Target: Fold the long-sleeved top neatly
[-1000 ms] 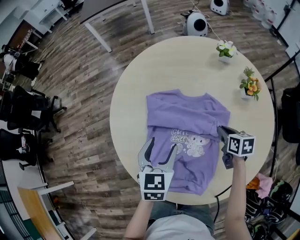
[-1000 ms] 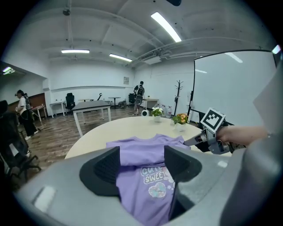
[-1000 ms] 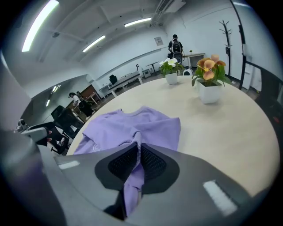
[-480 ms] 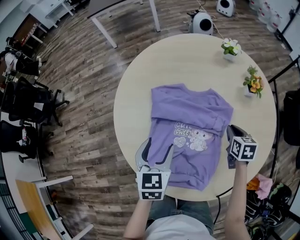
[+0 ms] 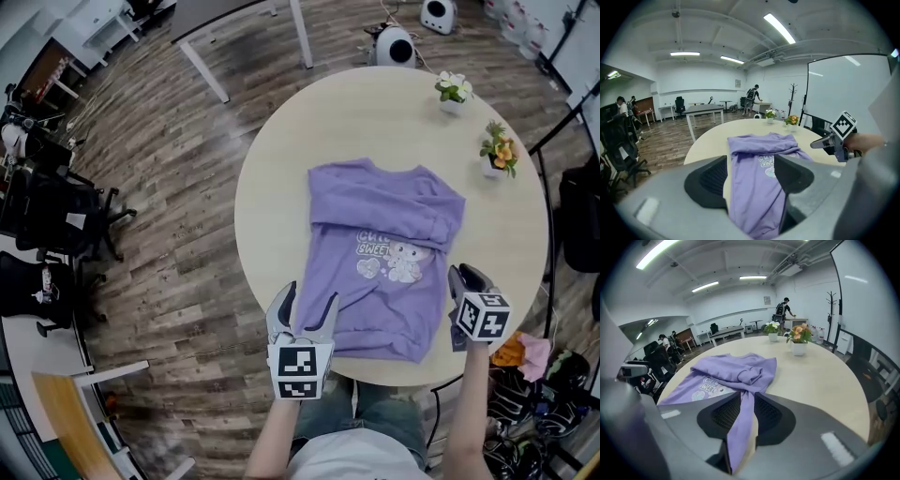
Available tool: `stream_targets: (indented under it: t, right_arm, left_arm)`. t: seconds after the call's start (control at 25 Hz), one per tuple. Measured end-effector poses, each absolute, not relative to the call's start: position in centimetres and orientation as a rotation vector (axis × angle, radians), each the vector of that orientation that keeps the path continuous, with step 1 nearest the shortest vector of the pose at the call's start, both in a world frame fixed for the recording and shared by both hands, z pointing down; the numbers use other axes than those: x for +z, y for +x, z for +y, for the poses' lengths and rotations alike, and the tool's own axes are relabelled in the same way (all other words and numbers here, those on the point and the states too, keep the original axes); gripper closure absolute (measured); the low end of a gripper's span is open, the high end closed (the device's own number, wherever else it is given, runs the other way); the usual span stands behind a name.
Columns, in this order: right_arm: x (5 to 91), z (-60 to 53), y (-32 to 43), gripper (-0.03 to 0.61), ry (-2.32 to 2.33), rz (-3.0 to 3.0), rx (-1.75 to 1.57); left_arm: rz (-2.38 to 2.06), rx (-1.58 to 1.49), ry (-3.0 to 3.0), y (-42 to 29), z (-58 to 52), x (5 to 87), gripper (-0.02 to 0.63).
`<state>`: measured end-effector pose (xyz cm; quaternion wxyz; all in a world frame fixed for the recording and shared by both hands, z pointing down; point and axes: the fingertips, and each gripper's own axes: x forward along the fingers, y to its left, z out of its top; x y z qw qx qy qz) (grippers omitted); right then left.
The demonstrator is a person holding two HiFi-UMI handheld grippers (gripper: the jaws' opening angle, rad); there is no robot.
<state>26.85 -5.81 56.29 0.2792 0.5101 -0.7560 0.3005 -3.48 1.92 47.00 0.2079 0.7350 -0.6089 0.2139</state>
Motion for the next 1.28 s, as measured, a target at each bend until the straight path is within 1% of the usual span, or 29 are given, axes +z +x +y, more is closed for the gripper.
stream_targets:
  t: [0.08, 0.56, 0.96, 1.28]
  right_arm:
    - [56.5, -4.1, 26.5, 0.442, 1.381, -2.024, 0.847]
    - [57.2, 6.5, 26.1, 0.419, 1.471, -1.950, 0.902]
    - [59.7, 14.4, 25.3, 0.399, 1.419, -1.906, 0.929]
    - [61.0, 17.3, 24.3, 0.394, 1.365, -1.879, 0.841]
  left_arm:
    - [-1.677, 0.597, 2.063, -3.8, 2.7, 47.0, 0.204]
    - [-1.588, 0.623, 2.104, -5.0, 7.3, 48.5, 0.203]
    - [-1.451, 0.708, 2.118, -4.7, 12.4, 52.1, 0.203]
    - [-1.360, 0.809, 2.102, -4.5, 15.5, 55.7, 0.204]
